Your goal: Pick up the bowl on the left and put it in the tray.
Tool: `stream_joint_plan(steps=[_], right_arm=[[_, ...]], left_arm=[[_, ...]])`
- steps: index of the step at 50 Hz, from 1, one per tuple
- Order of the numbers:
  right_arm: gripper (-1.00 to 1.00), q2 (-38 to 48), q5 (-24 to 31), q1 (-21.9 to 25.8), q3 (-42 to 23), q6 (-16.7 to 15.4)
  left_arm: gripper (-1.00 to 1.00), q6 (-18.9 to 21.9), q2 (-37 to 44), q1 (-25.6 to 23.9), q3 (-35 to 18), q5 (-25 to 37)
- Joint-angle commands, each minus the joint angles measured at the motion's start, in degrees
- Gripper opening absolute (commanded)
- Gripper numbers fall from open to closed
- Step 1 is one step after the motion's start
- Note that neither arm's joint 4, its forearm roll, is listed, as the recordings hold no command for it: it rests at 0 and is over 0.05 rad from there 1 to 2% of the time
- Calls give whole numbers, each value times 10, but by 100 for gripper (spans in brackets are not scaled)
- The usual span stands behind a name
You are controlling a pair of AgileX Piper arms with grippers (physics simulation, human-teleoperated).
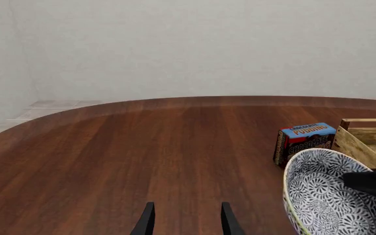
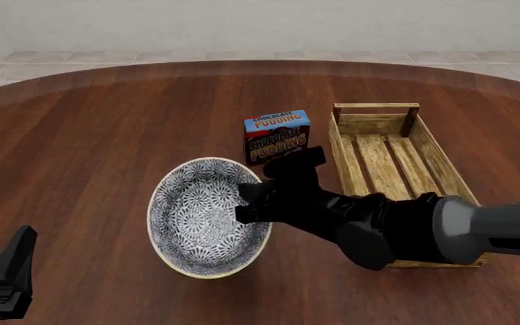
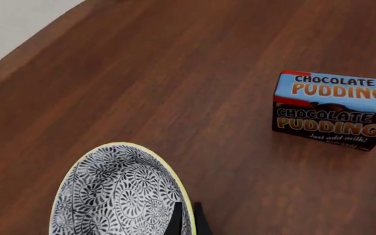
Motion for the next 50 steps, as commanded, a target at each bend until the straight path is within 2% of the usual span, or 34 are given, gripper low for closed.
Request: stream_joint_plan(steps=[1, 10, 12, 15, 40, 50], right_arm=[[-100, -31, 13, -1, 0, -6], [-100, -55, 23, -5, 0, -24], [-100, -56, 24, -17, -2, -46], [-100, -56, 23, -12, 0, -36], [-100, -92, 28, -18, 11, -46], [-100, -142, 31, -44, 22, -65]], left_arm=[[100, 0, 0, 0, 0, 0], [100, 0, 0, 0, 0, 0], [100, 0, 0, 0, 0, 0], [100, 0, 0, 0, 0, 0], [100, 0, 0, 0, 0, 0], [100, 0, 0, 0, 0, 0]])
